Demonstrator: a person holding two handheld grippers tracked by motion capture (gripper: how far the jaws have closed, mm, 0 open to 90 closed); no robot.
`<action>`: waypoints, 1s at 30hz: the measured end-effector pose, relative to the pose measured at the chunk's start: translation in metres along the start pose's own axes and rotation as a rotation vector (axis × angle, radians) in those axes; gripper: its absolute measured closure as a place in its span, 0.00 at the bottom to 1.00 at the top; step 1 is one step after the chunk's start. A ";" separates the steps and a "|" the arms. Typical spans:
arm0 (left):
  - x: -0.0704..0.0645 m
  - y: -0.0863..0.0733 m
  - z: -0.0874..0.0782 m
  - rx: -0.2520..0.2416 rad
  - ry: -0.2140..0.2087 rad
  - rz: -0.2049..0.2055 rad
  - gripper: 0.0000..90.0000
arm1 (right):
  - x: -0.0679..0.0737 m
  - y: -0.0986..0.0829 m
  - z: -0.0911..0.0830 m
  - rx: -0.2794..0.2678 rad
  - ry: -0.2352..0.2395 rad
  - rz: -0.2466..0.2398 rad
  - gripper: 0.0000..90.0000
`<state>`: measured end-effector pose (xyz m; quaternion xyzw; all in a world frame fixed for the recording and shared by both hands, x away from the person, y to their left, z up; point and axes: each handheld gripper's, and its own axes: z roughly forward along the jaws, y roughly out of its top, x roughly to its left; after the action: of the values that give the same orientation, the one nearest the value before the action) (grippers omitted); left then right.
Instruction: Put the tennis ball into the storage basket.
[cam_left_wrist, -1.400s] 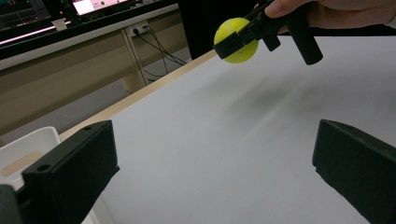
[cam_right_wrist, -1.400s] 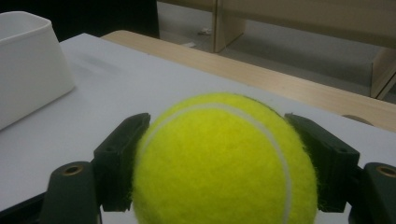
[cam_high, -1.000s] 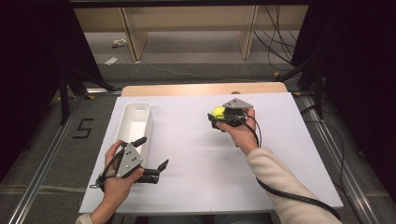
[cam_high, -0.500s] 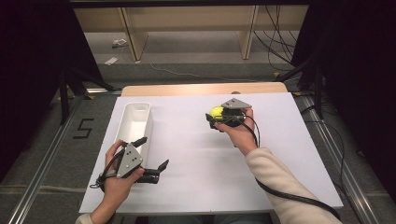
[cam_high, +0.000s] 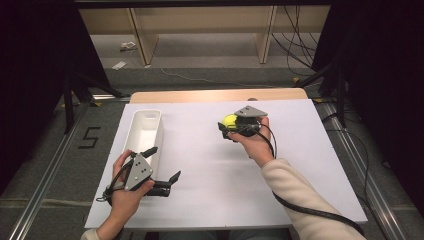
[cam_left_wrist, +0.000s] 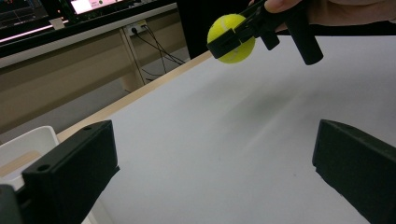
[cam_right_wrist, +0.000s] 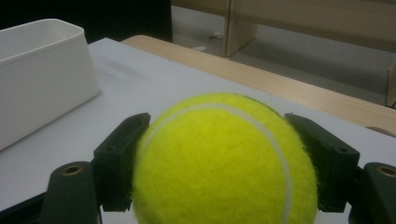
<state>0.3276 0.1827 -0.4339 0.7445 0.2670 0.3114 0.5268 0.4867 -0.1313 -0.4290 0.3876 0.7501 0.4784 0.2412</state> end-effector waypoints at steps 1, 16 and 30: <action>0.000 0.000 0.000 0.000 0.000 0.001 0.00 | 0.000 0.000 0.000 0.001 0.001 -0.001 0.29; 0.000 0.000 0.000 0.003 -0.001 0.003 0.00 | 0.006 0.001 0.001 0.001 0.020 0.002 0.29; 0.000 0.000 0.000 0.000 -0.001 0.003 0.00 | 0.014 0.002 0.001 0.004 0.046 0.000 0.29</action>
<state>0.3278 0.1826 -0.4341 0.7451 0.2655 0.3118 0.5263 0.4804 -0.1185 -0.4272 0.3769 0.7564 0.4858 0.2234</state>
